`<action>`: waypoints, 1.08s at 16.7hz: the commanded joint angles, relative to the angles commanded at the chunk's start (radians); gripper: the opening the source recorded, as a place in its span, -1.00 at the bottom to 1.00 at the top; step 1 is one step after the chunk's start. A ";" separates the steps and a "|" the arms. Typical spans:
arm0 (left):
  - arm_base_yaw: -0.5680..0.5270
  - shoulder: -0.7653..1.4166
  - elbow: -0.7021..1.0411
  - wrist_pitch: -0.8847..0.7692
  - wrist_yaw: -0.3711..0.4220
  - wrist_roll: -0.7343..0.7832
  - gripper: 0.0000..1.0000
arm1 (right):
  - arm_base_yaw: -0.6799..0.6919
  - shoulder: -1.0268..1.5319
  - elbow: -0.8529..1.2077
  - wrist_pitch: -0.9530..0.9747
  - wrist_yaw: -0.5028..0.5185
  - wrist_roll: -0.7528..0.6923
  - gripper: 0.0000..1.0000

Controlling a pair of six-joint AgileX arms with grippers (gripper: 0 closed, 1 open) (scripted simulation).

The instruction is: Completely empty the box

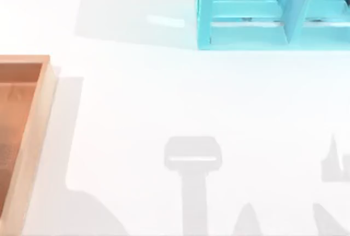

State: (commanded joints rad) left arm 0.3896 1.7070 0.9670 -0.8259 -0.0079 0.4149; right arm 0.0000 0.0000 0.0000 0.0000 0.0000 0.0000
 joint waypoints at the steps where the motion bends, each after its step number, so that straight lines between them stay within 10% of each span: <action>1: 0.000 0.000 0.000 0.000 0.000 0.000 -1.00 | 0.000 0.000 0.000 0.000 0.000 0.000 1.00; 18: -0.007 -0.117 0.405 -0.522 0.000 -0.006 -1.00 | 0.000 0.000 0.000 0.000 0.000 0.000 1.00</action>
State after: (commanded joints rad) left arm 0.3825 1.5898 1.3723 -1.3481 -0.0076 0.4086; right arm 0.0000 0.0000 0.0000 0.0000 0.0000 0.0000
